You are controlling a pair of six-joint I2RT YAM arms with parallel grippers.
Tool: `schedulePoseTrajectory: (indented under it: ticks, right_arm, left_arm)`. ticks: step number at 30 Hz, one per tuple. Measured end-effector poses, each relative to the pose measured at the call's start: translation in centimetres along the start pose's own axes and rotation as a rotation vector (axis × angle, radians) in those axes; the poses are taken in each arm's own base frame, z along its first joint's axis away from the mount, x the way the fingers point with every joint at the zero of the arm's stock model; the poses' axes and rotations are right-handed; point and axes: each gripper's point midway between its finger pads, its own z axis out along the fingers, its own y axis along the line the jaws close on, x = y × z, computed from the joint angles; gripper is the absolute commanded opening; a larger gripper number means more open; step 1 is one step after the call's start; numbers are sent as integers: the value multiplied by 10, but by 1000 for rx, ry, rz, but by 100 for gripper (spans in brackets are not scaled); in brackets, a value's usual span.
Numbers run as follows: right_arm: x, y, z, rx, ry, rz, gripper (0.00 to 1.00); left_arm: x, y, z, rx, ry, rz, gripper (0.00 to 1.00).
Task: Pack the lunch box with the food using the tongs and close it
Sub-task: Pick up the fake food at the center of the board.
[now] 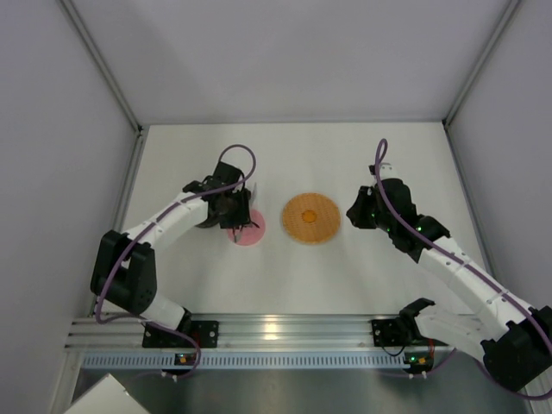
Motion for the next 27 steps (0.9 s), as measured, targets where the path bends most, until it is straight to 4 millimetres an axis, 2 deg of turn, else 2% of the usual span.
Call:
schedulePoseTrajectory:
  ticks: [7, 11, 19, 27]
  right_arm:
    - [-1, -2, 0, 9, -4, -8, 10]
    - [-1, -2, 0, 11, -5, -9, 10]
    - [-1, -4, 1, 16, -6, -18, 10]
    - [-1, -4, 1, 17, -6, -18, 10]
  left_arm:
    - [-3, 4, 12, -29, 9, 6, 47]
    - [-2, 4, 16, -33, 16, 8, 42]
    - [-2, 4, 17, -33, 17, 9, 30]
    - [-2, 4, 16, -32, 16, 11, 27]
